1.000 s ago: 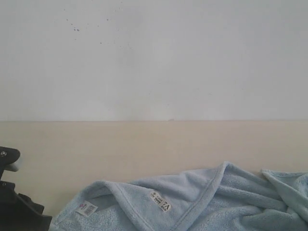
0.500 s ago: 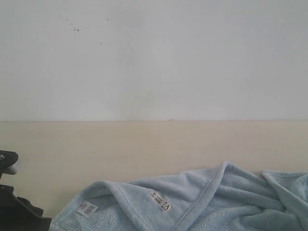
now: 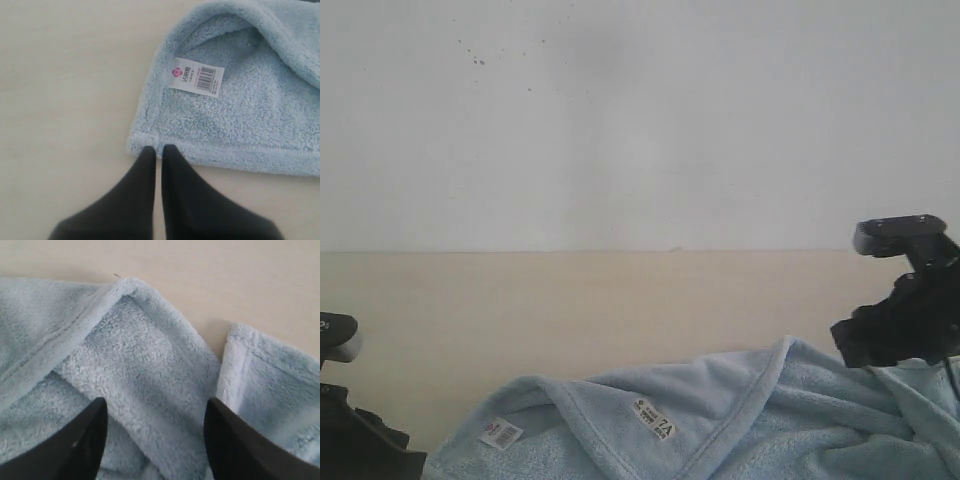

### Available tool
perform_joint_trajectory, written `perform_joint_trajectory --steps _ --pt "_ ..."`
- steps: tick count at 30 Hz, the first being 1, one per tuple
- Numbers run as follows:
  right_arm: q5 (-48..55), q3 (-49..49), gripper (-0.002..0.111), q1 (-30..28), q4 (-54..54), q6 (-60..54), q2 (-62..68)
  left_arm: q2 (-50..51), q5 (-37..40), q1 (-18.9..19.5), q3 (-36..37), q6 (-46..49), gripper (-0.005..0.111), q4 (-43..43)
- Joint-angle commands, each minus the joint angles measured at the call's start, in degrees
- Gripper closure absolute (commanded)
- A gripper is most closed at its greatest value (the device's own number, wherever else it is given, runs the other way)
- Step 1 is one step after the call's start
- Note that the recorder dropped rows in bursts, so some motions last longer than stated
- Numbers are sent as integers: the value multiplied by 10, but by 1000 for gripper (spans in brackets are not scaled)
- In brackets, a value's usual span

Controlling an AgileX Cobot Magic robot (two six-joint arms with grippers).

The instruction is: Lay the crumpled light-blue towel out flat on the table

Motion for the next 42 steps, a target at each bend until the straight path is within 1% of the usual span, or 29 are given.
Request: perform_joint_trajectory --steps 1,3,5,6,9,11,13,15,17,18,22,24,30,39,42 --pt "-23 -32 53 13 -20 26 57 -4 8 2 2 -6 103 -1" --pt "-16 -32 53 13 -61 28 54 -4 8 2 2 -6 103 -1" --pt "10 -32 53 12 -114 57 35 -4 18 2 2 -6 103 -1" --pt "35 -31 53 10 -158 87 16 -4 21 2 2 -6 103 -1" --pt "89 -16 53 -13 -173 119 -56 -4 21 2 2 -6 103 -1" --pt "105 31 53 -45 -173 137 -129 7 13 2 2 -6 103 -2" --pt "119 76 53 -70 -173 154 -175 30 -14 2 -5 -6 103 -2" --pt "140 121 53 -97 -173 171 -220 66 -60 2 -20 0 102 -1" --pt "163 155 53 -115 -173 183 -254 105 -93 2 -37 5 95 -1" --pt "179 172 53 -121 -173 183 -265 126 -99 2 -45 5 89 -1" --pt "217 214 53 -125 -174 186 -276 182 -99 2 -62 0 63 -1" --pt "223 229 53 -125 -178 186 -275 194 -84 2 -64 0 56 -1" --pt "199 247 53 -125 -194 197 -275 187 -56 2 -64 -2 55 -1" --pt "163 247 53 -125 -193 198 -275 126 -42 2 -71 1 55 -1" --pt "161 247 53 -125 -190 198 -275 131 -45 -8 -87 5 55 -1"
